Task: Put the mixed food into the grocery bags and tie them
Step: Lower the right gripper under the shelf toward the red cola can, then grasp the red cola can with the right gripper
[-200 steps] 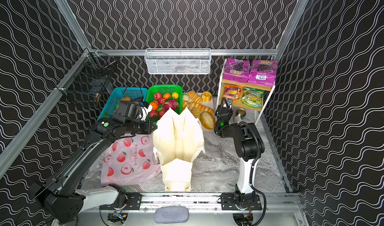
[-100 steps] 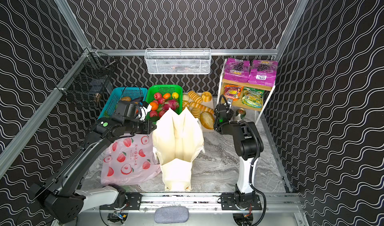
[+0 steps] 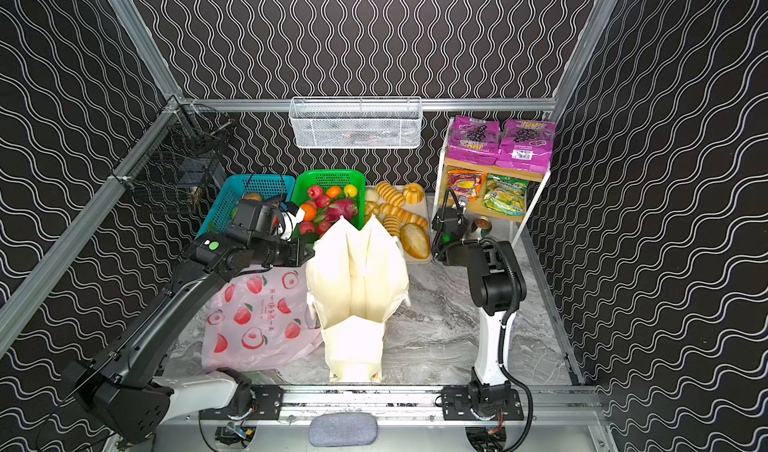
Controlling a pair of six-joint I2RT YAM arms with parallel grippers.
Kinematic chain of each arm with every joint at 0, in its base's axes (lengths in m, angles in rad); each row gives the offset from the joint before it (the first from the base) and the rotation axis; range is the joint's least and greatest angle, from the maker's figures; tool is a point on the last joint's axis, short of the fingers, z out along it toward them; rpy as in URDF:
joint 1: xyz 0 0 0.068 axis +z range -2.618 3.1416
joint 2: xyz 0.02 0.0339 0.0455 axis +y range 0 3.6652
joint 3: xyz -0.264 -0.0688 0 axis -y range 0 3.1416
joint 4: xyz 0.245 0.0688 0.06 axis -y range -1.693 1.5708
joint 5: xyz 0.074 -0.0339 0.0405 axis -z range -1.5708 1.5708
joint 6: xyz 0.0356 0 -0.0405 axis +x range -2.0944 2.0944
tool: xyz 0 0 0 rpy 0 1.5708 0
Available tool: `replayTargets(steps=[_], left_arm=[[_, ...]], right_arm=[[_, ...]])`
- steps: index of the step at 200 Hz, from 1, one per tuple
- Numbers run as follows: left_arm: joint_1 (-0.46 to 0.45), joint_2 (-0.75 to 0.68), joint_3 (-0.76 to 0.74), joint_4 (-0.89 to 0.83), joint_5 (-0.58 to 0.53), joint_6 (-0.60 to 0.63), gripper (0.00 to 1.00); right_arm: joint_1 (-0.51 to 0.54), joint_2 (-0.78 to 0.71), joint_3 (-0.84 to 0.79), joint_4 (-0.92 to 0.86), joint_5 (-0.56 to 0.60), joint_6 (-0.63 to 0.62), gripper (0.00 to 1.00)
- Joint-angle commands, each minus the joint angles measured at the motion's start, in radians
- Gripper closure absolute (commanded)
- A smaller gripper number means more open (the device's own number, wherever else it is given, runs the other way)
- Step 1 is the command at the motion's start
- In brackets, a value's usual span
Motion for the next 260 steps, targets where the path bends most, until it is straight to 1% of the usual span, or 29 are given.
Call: replayTargets(steps=[1,20,37,54,77,90,97,111,132,151,162,172,184,194,223,236,250,260], left_arm=[[0.004,0.002,0.007,0.013,0.010,0.011,0.91],[0.004,-0.001,0.004,0.010,0.011,0.011,0.92],[0.004,-0.009,0.002,0.008,0.010,0.011,0.92],[0.004,-0.021,-0.007,0.010,0.005,0.009,0.92],[0.005,-0.030,-0.015,0.016,0.016,0.009,0.92],[0.006,-0.035,-0.016,0.016,0.019,0.009,0.92],[0.005,-0.037,-0.018,0.016,0.019,0.009,0.92],[0.007,-0.043,-0.021,0.016,0.021,0.010,0.91],[0.007,-0.052,-0.026,0.020,0.028,0.008,0.91],[0.007,-0.057,-0.027,0.020,0.034,0.010,0.91],[0.007,-0.061,-0.029,0.021,0.038,0.010,0.91],[0.006,-0.065,-0.032,0.023,0.039,0.008,0.91],[0.006,-0.070,-0.037,0.026,0.040,0.006,0.91],[0.007,-0.072,-0.040,0.030,0.044,0.003,0.91],[0.007,-0.078,-0.046,0.037,0.050,-0.006,0.91],[0.006,-0.080,-0.047,0.041,0.054,-0.009,0.91],[0.008,-0.079,-0.047,0.043,0.058,-0.009,0.91],[0.008,-0.075,-0.047,0.042,0.062,-0.009,0.91]], right_arm=[[-0.001,-0.002,0.003,0.033,-0.008,-0.003,0.39],[0.001,-0.017,-0.017,0.031,0.005,0.022,0.45],[0.001,-0.038,-0.026,-0.017,0.024,0.061,0.47],[0.011,-0.072,-0.047,-0.035,0.042,0.062,0.50],[0.022,-0.099,-0.048,-0.107,0.040,0.059,0.50],[0.033,-0.116,-0.062,-0.140,0.059,0.045,0.50],[0.037,-0.130,-0.072,-0.164,0.081,0.074,0.50],[0.039,-0.167,-0.104,-0.193,0.066,0.086,0.51],[0.063,-0.193,-0.110,-0.300,0.119,0.091,0.51],[0.072,-0.249,-0.133,-0.397,0.157,0.142,0.51],[0.072,-0.273,-0.156,-0.430,0.159,0.173,0.50],[0.073,-0.293,-0.171,-0.430,0.142,0.164,0.50],[0.075,-0.313,-0.170,-0.466,0.115,0.168,0.49],[0.079,-0.324,-0.160,-0.512,0.100,0.182,0.45],[0.076,-0.345,-0.153,-0.571,0.046,0.181,0.32],[0.076,-0.359,-0.143,-0.605,0.016,0.174,0.24],[0.076,-0.381,-0.143,-0.625,-0.010,0.160,0.23],[0.076,-0.397,-0.148,-0.636,-0.024,0.155,0.20]])
